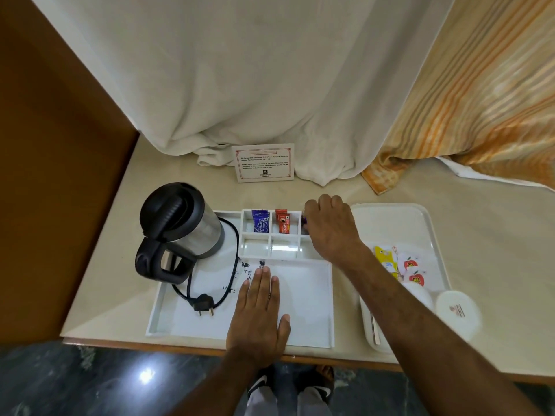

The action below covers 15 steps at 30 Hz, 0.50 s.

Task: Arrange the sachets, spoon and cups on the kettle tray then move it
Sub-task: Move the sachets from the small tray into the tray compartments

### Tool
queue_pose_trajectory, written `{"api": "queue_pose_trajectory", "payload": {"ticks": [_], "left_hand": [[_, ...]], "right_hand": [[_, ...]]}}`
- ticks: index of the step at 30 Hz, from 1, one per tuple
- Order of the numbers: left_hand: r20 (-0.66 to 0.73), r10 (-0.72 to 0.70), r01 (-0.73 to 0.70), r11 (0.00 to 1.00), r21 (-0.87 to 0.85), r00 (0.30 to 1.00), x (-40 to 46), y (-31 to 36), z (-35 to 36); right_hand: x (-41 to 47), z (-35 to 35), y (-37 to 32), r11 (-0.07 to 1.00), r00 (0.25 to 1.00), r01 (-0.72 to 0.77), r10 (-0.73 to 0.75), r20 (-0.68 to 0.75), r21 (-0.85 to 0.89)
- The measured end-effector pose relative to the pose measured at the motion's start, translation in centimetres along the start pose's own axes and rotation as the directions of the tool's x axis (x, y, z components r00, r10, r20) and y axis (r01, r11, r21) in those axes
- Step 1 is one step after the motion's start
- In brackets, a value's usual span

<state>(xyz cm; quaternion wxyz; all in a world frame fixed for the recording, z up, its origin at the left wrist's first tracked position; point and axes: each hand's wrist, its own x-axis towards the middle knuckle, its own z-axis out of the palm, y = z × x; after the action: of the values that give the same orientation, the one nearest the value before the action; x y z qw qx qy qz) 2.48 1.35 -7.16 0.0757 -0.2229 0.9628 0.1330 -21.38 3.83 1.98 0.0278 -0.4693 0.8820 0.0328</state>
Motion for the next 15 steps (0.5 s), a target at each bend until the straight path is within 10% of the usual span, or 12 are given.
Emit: {"api": "queue_pose_trajectory", "payload": {"ticks": [6, 10, 15], "left_hand": [[-0.022, 0.023, -0.024, 1.0, -0.014, 0.999, -0.1, -0.3, 0.7], [-0.018, 0.022, -0.022, 1.0, 0.008, 1.0, -0.1, -0.3, 0.6], [-0.025, 0.015, -0.014, 1.0, 0.01, 1.0, -0.2, -0.2, 0.3]], "right_hand": [[-2.3, -1.3, 2.9, 0.928, 0.971, -0.113, 0.179, -0.159, 0.355], [-4.3, -0.9, 9.8, 0.982, 0.928, -0.188, 0.186, 0.323, -0.025], [-6.0, 0.4, 11.9, 0.959, 0.827, -0.255, 0.15, 0.541, 0.123]]}}
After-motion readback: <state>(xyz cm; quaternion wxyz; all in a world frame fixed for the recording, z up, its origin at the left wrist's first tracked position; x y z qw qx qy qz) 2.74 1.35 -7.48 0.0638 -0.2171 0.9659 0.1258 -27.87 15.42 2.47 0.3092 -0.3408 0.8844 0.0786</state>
